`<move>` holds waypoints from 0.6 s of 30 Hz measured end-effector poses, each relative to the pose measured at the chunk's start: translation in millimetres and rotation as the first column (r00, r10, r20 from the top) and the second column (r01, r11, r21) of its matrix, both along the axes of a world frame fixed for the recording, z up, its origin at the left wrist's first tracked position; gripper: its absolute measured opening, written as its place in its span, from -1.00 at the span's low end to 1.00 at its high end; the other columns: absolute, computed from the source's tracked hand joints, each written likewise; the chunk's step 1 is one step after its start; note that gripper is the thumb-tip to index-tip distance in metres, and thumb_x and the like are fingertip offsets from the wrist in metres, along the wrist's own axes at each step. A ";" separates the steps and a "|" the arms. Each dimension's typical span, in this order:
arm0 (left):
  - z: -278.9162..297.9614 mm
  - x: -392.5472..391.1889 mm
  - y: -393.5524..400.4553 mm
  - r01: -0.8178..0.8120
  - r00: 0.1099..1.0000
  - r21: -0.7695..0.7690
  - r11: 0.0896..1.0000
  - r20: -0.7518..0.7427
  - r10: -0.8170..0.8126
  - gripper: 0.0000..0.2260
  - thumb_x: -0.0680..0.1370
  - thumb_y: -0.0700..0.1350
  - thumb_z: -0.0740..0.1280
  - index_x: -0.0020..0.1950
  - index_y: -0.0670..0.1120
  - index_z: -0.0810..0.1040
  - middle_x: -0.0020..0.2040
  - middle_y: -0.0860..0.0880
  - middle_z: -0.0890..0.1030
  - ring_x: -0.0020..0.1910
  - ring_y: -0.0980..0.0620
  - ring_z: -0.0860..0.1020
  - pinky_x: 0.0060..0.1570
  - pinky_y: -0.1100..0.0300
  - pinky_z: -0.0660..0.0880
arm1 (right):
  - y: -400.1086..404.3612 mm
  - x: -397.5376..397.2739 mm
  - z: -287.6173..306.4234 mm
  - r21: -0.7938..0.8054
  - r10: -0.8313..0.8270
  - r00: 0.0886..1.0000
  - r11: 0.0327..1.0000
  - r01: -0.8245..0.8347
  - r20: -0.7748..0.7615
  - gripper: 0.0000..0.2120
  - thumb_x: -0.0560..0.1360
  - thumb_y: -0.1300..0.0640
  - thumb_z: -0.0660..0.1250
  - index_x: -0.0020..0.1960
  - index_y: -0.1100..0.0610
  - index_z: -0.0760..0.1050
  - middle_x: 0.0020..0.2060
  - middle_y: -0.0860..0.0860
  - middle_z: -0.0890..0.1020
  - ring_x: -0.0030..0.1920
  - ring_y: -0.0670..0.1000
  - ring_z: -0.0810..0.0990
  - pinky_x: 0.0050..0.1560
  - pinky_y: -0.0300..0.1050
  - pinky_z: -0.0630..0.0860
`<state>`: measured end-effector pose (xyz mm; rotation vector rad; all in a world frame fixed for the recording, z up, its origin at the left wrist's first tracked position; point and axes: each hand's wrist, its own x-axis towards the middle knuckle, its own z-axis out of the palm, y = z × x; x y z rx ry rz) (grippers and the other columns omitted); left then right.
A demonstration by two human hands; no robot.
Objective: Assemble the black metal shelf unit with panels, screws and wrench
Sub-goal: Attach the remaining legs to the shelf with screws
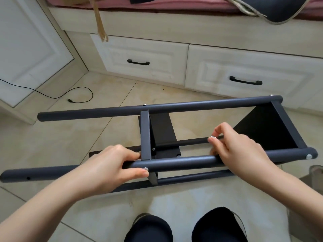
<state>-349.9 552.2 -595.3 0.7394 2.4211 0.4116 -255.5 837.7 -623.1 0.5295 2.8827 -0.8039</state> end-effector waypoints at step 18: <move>-10.1 23.2 4.2 -0.143 0.969 0.228 0.963 -0.167 0.183 -0.19 0.24 0.47 0.30 0.49 0.46 0.18 0.18 0.42 0.54 0.21 0.16 0.44 -0.01 0.15 0.51 | -79.2 -52.8 5.9 -0.290 0.429 0.842 0.803 -0.522 -0.327 -0.82 0.68 -0.06 0.01 -0.09 -0.07 0.21 0.37 -0.22 0.47 -0.45 -0.10 0.46 -0.38 -0.09 0.42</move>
